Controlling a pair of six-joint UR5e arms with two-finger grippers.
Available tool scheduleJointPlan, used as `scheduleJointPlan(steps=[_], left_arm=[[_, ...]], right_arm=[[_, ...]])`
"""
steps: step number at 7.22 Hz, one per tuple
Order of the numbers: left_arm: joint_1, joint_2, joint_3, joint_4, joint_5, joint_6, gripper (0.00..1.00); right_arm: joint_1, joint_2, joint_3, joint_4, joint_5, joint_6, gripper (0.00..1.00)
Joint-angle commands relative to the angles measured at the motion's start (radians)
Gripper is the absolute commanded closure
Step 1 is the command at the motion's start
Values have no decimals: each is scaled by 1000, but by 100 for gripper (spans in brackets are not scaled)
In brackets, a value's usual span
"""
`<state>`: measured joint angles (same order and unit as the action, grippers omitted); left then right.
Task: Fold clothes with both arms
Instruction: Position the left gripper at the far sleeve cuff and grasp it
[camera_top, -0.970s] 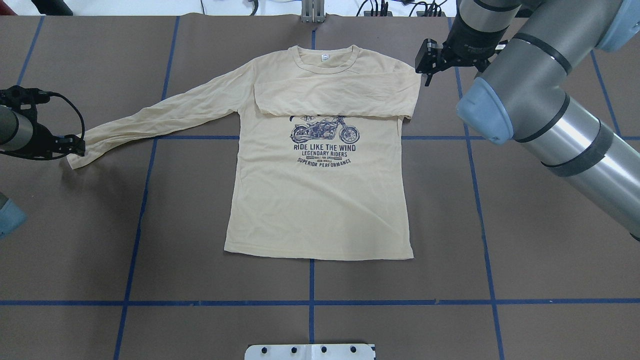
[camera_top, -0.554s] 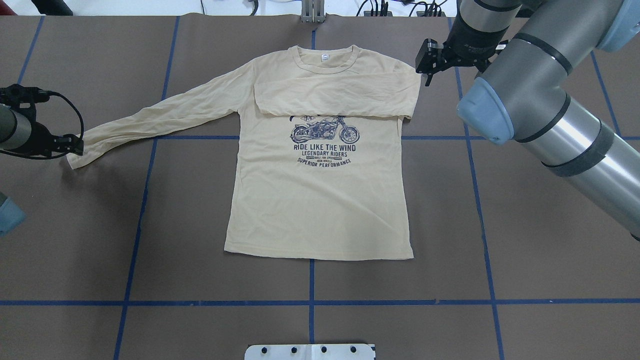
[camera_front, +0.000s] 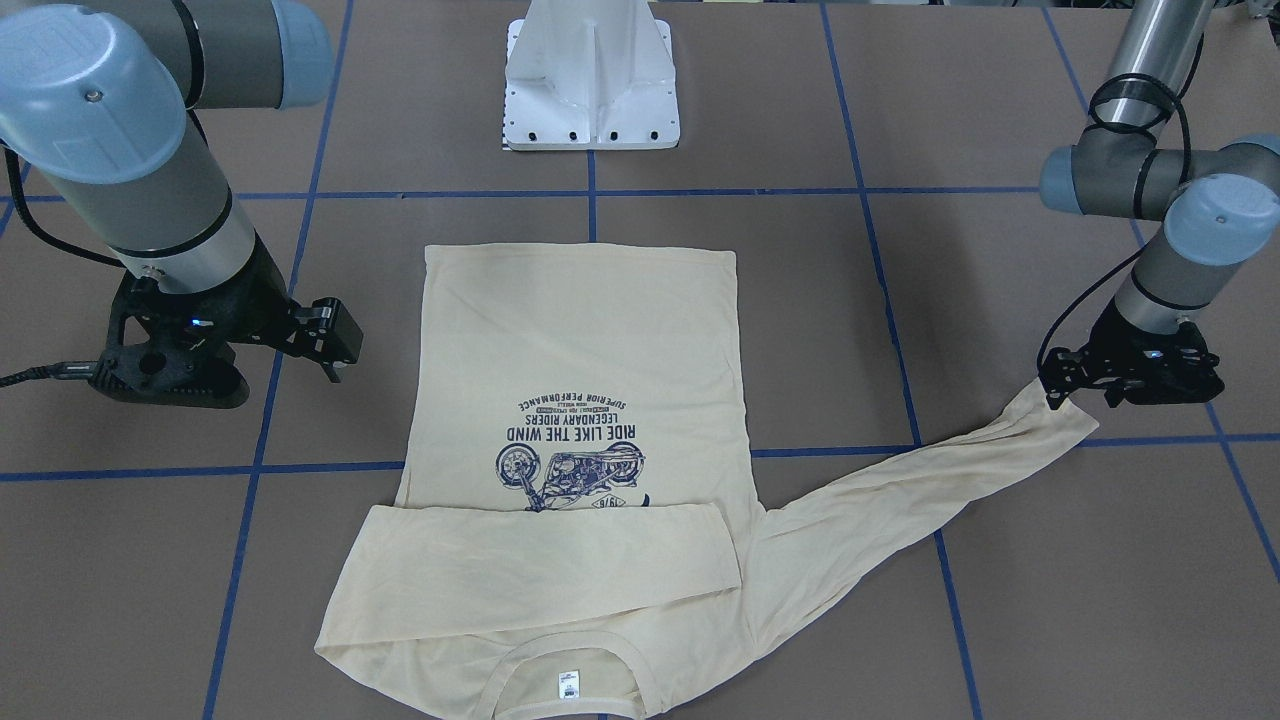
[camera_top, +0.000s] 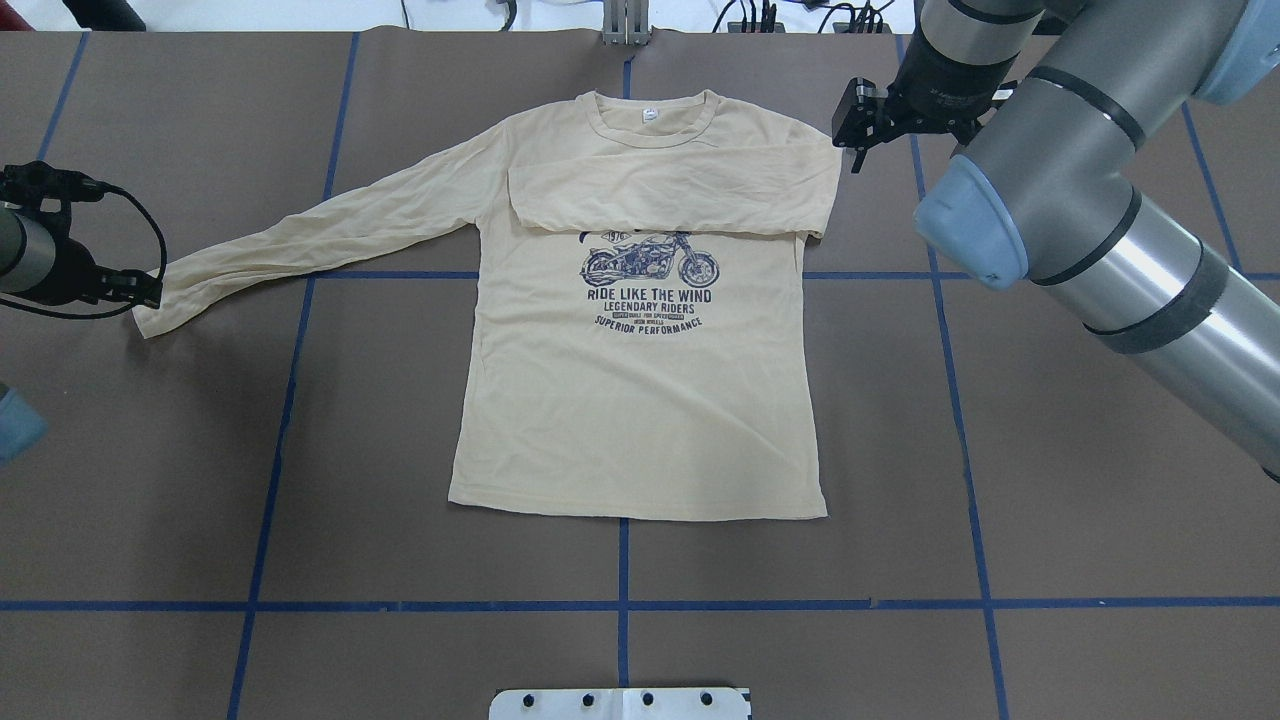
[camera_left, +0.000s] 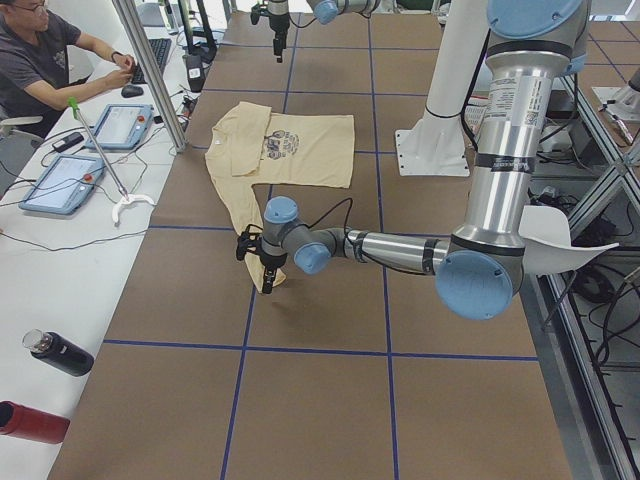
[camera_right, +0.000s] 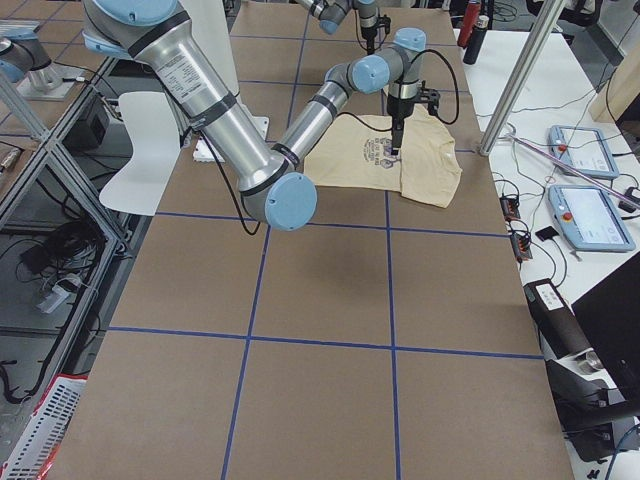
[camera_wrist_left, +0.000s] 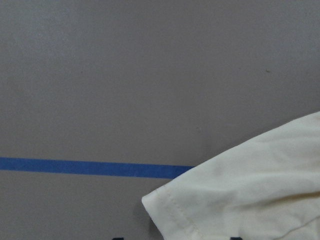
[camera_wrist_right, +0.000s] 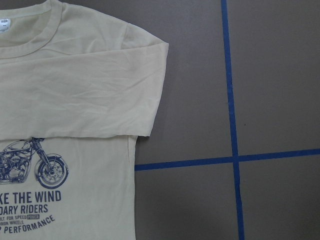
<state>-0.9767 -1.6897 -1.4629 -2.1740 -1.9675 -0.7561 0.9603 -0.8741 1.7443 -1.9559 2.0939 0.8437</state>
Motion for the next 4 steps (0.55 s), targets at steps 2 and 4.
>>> scheduleJointPlan(steps=[2, 4], left_arm=[[-2, -30, 38, -1, -2, 14, 23], [-19, -30, 39, -1, -5, 52, 24]], right_arm=[[0, 1, 0, 0, 0, 0, 0], [2, 3, 1, 0, 0, 0, 0]])
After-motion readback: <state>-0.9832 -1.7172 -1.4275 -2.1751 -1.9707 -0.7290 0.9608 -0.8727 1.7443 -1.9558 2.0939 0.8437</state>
